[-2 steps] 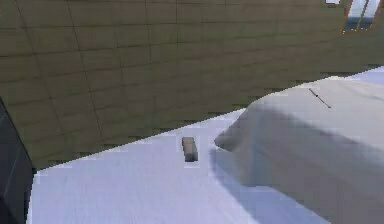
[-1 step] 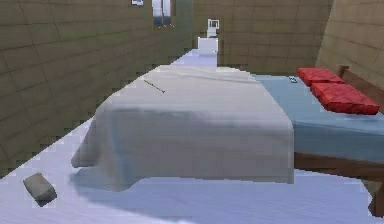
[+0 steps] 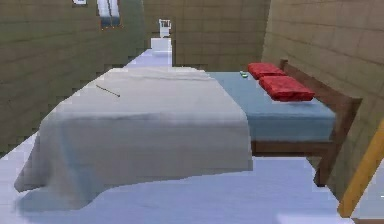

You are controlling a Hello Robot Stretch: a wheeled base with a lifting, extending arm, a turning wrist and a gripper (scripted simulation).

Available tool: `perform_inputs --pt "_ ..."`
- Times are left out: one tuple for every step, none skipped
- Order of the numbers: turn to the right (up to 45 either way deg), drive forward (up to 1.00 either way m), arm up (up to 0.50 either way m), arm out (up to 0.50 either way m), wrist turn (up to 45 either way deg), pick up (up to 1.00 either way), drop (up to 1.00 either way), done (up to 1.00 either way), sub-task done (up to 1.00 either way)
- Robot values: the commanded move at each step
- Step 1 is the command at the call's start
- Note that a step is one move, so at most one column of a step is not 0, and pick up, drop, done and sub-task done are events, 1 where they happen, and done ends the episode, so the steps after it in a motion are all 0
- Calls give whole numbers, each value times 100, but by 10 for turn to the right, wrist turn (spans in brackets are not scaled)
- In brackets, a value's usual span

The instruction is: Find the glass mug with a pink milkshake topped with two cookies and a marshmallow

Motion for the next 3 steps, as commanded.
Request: perform_inputs --pt "0 10 0 0 0 0 0 0 0" --pt "-450 0 0 0 0 0 0 0 0" --pt "-360 0 0 0 0 0 0 0 0"
